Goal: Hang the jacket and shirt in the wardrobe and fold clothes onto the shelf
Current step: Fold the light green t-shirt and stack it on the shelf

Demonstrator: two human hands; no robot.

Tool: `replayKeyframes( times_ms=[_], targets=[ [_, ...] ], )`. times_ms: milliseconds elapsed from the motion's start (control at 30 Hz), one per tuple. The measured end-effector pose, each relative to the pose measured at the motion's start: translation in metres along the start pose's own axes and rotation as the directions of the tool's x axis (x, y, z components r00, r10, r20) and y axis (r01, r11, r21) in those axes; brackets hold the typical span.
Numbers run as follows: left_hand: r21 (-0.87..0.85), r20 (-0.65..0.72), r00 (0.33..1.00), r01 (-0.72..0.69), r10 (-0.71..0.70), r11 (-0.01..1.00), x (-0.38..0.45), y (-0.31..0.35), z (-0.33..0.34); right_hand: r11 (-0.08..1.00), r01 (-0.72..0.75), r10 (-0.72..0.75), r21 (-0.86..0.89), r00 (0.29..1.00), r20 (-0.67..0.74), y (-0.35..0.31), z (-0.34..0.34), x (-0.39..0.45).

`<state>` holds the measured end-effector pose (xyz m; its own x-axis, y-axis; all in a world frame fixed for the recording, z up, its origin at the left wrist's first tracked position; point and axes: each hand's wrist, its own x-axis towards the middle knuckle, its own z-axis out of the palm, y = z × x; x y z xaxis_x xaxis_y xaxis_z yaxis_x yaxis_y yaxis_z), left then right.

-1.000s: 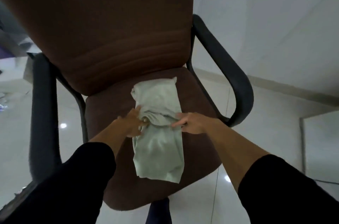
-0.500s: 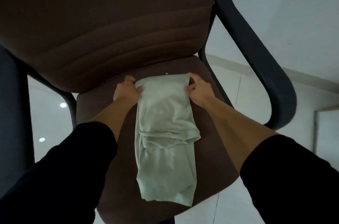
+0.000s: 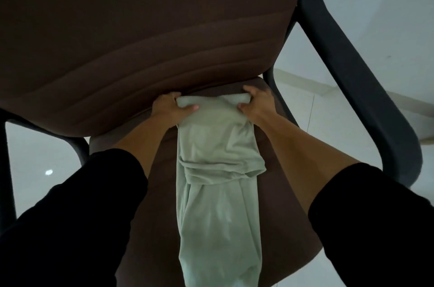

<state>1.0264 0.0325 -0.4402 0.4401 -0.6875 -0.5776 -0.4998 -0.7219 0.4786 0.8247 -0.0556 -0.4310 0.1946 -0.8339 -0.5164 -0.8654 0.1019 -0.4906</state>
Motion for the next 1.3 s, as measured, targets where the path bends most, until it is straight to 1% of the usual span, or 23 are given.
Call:
replayKeyframes(
  times_ms=[33, 100, 167, 267, 333, 400, 500, 567, 633, 733, 800, 867, 900, 933, 967, 1000, 1033, 1067, 1100, 1133, 1200, 1233, 1300],
  targets=[
    [0.098, 0.046, 0.999, -0.006, 0.002, 0.995, 0.0, -0.003, 0.004, 0.996, -0.02, 0.025, -0.085, 0.999, 0.048, 0.001, 0.003, 0.001],
    [0.202, 0.089, 0.996, -0.042, 0.024, 0.978, 0.001, -0.007, 0.01, 0.99, -0.011, 0.025, -0.141, 0.995, 0.101, 0.002, 0.006, 0.0],
    [0.203, 0.103, 0.992, -0.095, 0.076, 0.975, -0.001, -0.009, 0.011, 0.992, 0.007, 0.007, -0.127, 0.994, 0.109, 0.002, 0.008, -0.003],
    [0.172, 0.086, 0.983, -0.173, 0.16, 0.97, -0.012, -0.005, 0.006, 0.997, 0.028, -0.023, -0.066, 0.997, 0.073, 0.003, 0.002, -0.015],
    [0.122, 0.021, 0.979, -0.206, 0.205, 0.971, -0.024, 0.0, -0.002, 0.997, 0.073, -0.073, -0.029, 0.997, 0.012, 0.0, -0.009, -0.026],
    [0.077, -0.062, 0.962, -0.261, 0.266, 0.962, -0.038, 0.008, -0.013, 0.991, 0.136, -0.135, 0.007, 0.985, -0.106, -0.006, -0.022, -0.039],
    [0.014, -0.205, 0.916, -0.351, 0.346, 0.936, -0.068, 0.023, -0.03, 0.967, 0.254, -0.237, 0.021, 0.927, -0.291, -0.016, -0.041, -0.06],
    [0.002, -0.288, 0.884, -0.385, 0.369, 0.923, -0.096, 0.028, -0.039, 0.953, 0.303, -0.283, 0.002, 0.892, -0.352, -0.016, -0.051, -0.079],
    [0.023, -0.289, 0.872, -0.405, 0.394, 0.914, -0.129, 0.022, -0.041, 0.943, 0.332, -0.317, -0.021, 0.879, -0.356, -0.008, -0.056, -0.105],
    [0.074, -0.2, 0.884, -0.416, 0.422, 0.906, -0.185, -0.007, -0.024, 0.928, 0.369, -0.365, -0.047, 0.88, -0.305, 0.019, -0.049, -0.157],
    [0.07, -0.164, 0.894, -0.41, 0.416, 0.909, -0.221, -0.033, 0.0, 0.921, 0.378, -0.39, -0.097, 0.883, -0.262, 0.045, -0.035, -0.195],
    [0.102, -0.108, 0.906, -0.4, 0.41, 0.911, -0.251, -0.062, 0.029, 0.925, 0.347, -0.372, -0.156, 0.911, -0.178, 0.077, -0.016, -0.228],
    [0.152, -0.039, 0.921, -0.378, 0.387, 0.913, -0.264, -0.076, 0.044, 0.935, 0.298, -0.317, -0.194, 0.945, -0.08, 0.093, -0.006, -0.244],
    [0.221, 0.047, 0.94, -0.341, 0.339, 0.914, -0.276, -0.088, 0.06, 0.945, 0.229, -0.225, -0.234, 0.973, 0.044, 0.109, 0.004, -0.257],
    [0.284, 0.116, 0.955, -0.295, 0.273, 0.912, -0.285, -0.099, 0.075, 0.953, 0.156, -0.118, -0.259, 0.98, 0.159, 0.123, 0.012, -0.268],
    [0.29, 0.126, 0.969, -0.242, 0.214, 0.926, -0.29, -0.109, 0.087, 0.968, 0.089, -0.031, -0.236, 0.97, 0.242, 0.133, 0.017, -0.276],
    [0.237, 0.082, 0.981, -0.188, 0.174, 0.953, -0.291, -0.116, 0.096, 0.987, 0.031, 0.015, -0.157, 0.959, 0.282, 0.14, 0.021, -0.28],
    [0.143, 0.01, 0.99, -0.139, 0.139, 0.98, -0.29, -0.118, 0.102, 0.999, -0.004, 0.02, -0.053, 0.957, 0.288, 0.141, 0.025, -0.282],
    [0.041, -0.051, 0.992, -0.112, 0.114, 0.993, -0.288, -0.117, 0.104, 0.999, -0.014, 0.004, 0.035, 0.959, 0.282, 0.141, 0.027, -0.282],
    [-0.052, -0.071, 0.994, -0.091, 0.088, 0.994, -0.284, -0.115, 0.106, 0.995, -0.012, -0.015, 0.096, 0.961, 0.276, 0.138, 0.031, -0.279],
    [-0.195, -0.01, 0.999, -0.033, 0.031, 0.98, -0.275, -0.105, 0.108, 0.991, 0.001, -0.039, 0.137, 0.96, 0.278, 0.133, 0.041, -0.269],
    [-0.216, 0.032, 0.999, -0.011, 0.018, 0.976, -0.269, -0.099, 0.111, 0.991, 0.007, -0.045, 0.132, 0.957, 0.286, 0.13, 0.047, -0.264],
    [-0.165, 0.084, 0.996, -0.008, 0.022, 0.986, -0.26, -0.088, 0.116, 0.995, 0.02, -0.049, 0.099, 0.952, 0.301, 0.125, 0.06, -0.252]
  ],
)
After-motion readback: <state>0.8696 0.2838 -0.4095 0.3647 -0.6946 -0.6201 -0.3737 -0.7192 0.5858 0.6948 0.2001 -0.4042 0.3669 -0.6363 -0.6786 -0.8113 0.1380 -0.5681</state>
